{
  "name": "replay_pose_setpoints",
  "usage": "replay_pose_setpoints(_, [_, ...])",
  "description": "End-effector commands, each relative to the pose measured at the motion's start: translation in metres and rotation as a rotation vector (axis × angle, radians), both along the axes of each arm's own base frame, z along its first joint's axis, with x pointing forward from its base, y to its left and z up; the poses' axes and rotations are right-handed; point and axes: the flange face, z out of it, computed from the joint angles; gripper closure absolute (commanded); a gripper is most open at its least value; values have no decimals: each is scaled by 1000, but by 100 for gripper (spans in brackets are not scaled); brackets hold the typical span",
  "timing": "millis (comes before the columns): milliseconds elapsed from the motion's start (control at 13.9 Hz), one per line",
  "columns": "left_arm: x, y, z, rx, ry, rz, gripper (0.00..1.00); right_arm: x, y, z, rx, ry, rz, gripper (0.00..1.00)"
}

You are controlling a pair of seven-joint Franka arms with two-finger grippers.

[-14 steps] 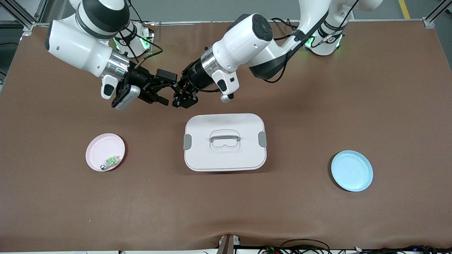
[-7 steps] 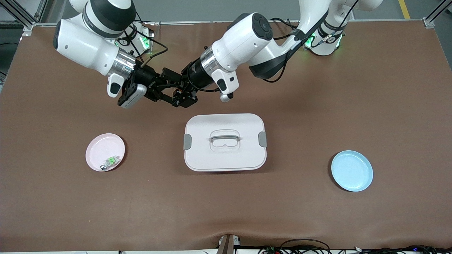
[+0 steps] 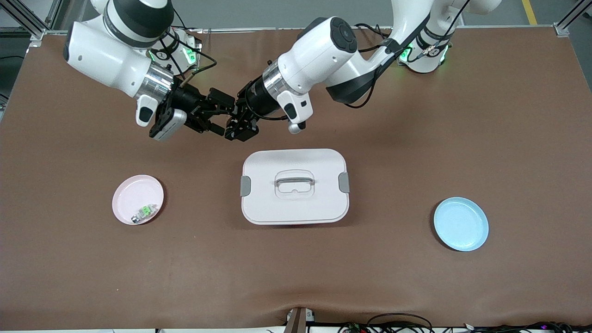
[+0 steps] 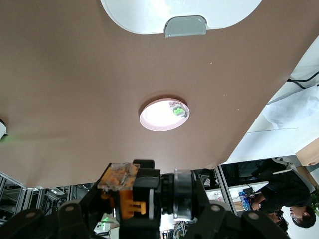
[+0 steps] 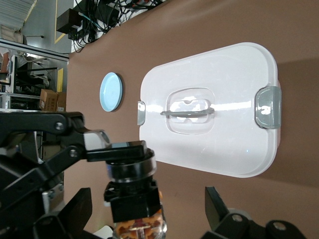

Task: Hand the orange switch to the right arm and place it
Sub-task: 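Close the right gripper on the orange switch beside the left gripper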

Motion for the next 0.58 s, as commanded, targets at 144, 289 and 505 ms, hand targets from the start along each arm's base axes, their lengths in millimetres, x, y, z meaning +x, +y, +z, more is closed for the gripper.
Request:
replay_pose_setpoints(144, [-1,-1,6,-10,-21,12,90,-4,-2,10,27,9,-1,12])
replay_pose_setpoints(289, [-2,-2,6,-10,-21,11,90,-5,-1,7,21,10,5,16])
replay_pose_setpoints(505, [-1,-1,6,-10,-22,11,90,-6,0,5,18,10,7,20])
